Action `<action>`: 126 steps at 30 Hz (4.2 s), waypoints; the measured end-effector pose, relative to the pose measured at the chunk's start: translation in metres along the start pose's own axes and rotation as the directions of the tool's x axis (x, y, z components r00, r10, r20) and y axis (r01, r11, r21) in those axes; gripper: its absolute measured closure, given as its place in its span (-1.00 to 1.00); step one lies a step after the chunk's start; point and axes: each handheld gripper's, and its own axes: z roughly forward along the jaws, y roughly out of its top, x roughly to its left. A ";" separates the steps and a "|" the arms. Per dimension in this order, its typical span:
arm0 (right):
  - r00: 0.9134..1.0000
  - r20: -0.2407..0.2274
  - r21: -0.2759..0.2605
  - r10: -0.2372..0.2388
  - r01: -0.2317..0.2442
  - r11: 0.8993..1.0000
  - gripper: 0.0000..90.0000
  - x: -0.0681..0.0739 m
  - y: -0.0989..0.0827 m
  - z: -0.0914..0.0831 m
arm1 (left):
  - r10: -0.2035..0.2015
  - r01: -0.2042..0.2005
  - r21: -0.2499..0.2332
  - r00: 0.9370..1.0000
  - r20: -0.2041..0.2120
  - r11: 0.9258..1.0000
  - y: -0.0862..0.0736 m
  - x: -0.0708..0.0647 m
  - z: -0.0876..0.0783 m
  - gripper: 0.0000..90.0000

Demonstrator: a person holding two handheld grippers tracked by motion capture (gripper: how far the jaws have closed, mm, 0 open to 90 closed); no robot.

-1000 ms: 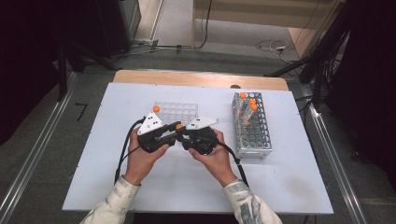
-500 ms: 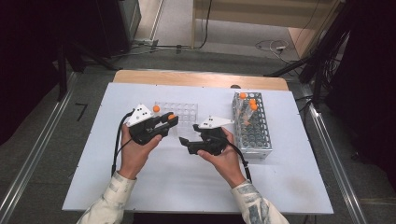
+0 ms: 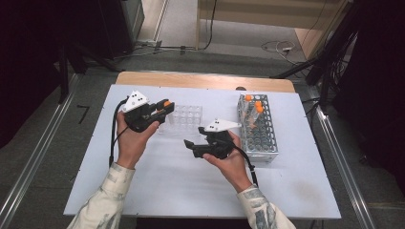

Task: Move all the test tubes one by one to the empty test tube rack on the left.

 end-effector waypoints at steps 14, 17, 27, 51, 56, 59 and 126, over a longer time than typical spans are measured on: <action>1.000 0.000 0.000 -0.003 0.003 1.000 -0.38 -0.002 -0.001 -0.001 | 0.007 -0.007 -0.002 0.998 -0.059 1.000 0.003 0.017 0.011 0.57; 1.000 -0.001 0.000 -0.005 0.005 1.000 -0.38 -0.002 -0.001 -0.001 | 0.013 -0.013 0.004 0.998 -0.067 1.000 0.002 0.019 0.014 0.57; 1.000 -0.002 0.000 0.003 -0.003 1.000 -0.38 -0.002 -0.001 -0.001 | 0.046 -0.043 0.033 0.996 -0.073 0.998 -0.004 0.018 0.020 0.57; 1.000 -0.002 -0.002 0.007 -0.007 1.000 -0.38 -0.003 -0.004 -0.002 | 0.030 -0.028 0.030 0.997 -0.074 0.999 -0.015 0.018 0.022 0.25; 1.000 0.000 -0.006 0.007 -0.007 1.000 -0.37 -0.004 -0.003 -0.003 | 0.024 -0.023 0.019 0.997 -0.076 1.000 -0.014 0.018 0.019 0.12; 1.000 0.004 -0.012 0.011 -0.011 1.000 -0.37 -0.004 -0.003 -0.004 | 0.017 -0.016 0.017 0.997 -0.074 1.000 -0.014 0.017 0.019 0.02; 0.906 0.398 0.046 0.145 -0.178 0.983 0.48 -0.161 -0.024 -0.083 | -0.015 0.014 0.018 0.999 0.039 1.000 -0.037 -0.022 -0.006 -0.57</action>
